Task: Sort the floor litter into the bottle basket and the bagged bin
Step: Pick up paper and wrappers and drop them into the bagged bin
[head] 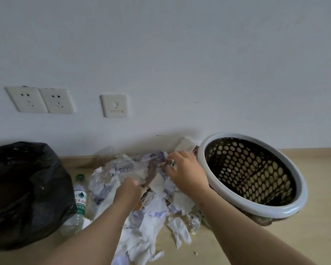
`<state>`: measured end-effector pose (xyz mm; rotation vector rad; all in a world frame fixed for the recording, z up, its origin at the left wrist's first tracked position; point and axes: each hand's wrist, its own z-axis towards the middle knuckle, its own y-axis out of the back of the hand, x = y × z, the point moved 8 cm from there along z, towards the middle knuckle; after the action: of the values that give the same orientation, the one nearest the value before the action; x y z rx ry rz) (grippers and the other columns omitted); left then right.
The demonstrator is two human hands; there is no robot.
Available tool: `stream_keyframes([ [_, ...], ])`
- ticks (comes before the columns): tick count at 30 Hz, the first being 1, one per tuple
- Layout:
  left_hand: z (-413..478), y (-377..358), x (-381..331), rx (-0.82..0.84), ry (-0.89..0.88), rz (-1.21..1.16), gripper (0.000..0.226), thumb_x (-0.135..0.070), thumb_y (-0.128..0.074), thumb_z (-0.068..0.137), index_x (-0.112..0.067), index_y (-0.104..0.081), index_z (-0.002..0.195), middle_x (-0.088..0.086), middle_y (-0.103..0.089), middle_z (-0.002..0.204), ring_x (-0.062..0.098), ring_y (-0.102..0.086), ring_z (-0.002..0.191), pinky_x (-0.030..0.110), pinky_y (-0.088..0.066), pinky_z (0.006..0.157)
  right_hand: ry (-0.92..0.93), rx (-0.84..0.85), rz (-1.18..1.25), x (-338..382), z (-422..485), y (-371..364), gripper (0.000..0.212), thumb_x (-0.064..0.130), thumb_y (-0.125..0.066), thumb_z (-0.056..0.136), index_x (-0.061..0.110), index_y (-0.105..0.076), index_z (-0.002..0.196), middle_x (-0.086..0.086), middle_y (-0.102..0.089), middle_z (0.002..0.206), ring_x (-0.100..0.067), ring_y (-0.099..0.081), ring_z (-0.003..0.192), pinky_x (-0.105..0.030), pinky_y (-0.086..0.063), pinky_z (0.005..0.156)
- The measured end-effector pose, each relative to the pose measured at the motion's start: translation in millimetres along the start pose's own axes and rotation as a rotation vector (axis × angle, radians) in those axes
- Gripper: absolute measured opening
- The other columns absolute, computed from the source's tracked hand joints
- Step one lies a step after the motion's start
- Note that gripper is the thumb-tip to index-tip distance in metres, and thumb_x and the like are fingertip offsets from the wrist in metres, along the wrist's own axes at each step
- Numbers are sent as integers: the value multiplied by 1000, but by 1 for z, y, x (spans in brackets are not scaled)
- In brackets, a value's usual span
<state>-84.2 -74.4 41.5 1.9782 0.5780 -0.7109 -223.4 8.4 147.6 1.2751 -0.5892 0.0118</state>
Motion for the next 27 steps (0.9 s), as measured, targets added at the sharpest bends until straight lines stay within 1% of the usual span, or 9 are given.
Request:
stream_keyframes([
  [2, 1, 2, 16, -28, 3, 61, 23, -8, -40, 95, -5, -53, 115, 19, -58, 117, 31, -55, 102, 29, -39, 78, -9, 169, 11, 6, -3, -41, 34, 26, -45, 94, 20, -49, 127, 0, -46, 133, -20, -40, 123, -35, -43, 98],
  [5, 4, 5, 30, -30, -25, 138, 16, -13, -42, 94, -16, -51, 107, 11, -57, 112, 26, -49, 89, 27, -36, 71, -120, 387, 31, -10, -15, -104, 40, 23, -46, 93, 21, -42, 133, -2, -37, 139, -23, -40, 124, -37, -43, 100],
  [8, 11, -3, 42, 46, -54, 268, 30, -15, -45, 92, -16, -48, 122, 7, -50, 124, 23, -48, 93, 27, -37, 71, -292, 493, 38, -40, -34, -150, 48, 18, -47, 90, 24, -36, 137, -3, -29, 145, -25, -39, 126, -36, -41, 101],
  [11, 19, -18, 64, 132, -39, 501, 39, -25, -46, 94, -20, -38, 131, 8, -38, 134, 27, -44, 116, 32, -40, 88, -390, 541, -18, -55, -50, -176, 53, 17, -44, 89, 26, -28, 140, -4, -17, 153, -29, -35, 128, -38, -39, 99],
  [15, 31, -24, 80, 60, -94, 702, 57, -21, -48, 91, -29, -23, 142, 5, -14, 150, 31, -17, 138, 45, -29, 106, -396, 544, -53, -53, -55, -192, 64, 24, -47, 88, 32, -16, 144, 1, -3, 156, -30, -30, 132, -40, -38, 97],
  [18, 35, -30, 93, 82, -81, 694, 75, -21, -53, 87, -37, -7, 145, 0, 16, 156, 34, 13, 144, 59, -14, 112, -415, 500, -9, -51, -51, -200, 73, 37, -53, 87, 36, -10, 145, 2, 1, 156, -31, -21, 137, -45, -36, 102],
  [20, 38, -37, 105, 152, -60, 712, 87, -30, -58, 86, -41, 5, 146, -1, 28, 154, 34, 21, 143, 62, -11, 111, -400, 499, 0, -50, -47, -210, 81, 45, -56, 85, 38, -4, 147, 4, 9, 157, -31, -11, 142, -47, -34, 105],
  [23, 43, -49, 130, 292, -17, 743, 96, -34, -62, 83, -43, 10, 146, -1, 31, 153, 36, 15, 144, 62, -16, 111, -321, 561, -36, -45, -46, -227, 86, 45, -59, 82, 43, -1, 146, 7, 19, 157, -32, 3, 145, -52, -29, 110],
  [27, 47, -57, 163, 385, 10, 860, 103, -35, -65, 81, -47, 17, 143, 2, 23, 156, 38, -14, 142, 55, -23, 111, -243, 696, -80, -44, -60, -251, 87, 39, -65, 81, 48, -5, 144, 8, 23, 156, -33, 7, 145, -51, -27, 112],
])
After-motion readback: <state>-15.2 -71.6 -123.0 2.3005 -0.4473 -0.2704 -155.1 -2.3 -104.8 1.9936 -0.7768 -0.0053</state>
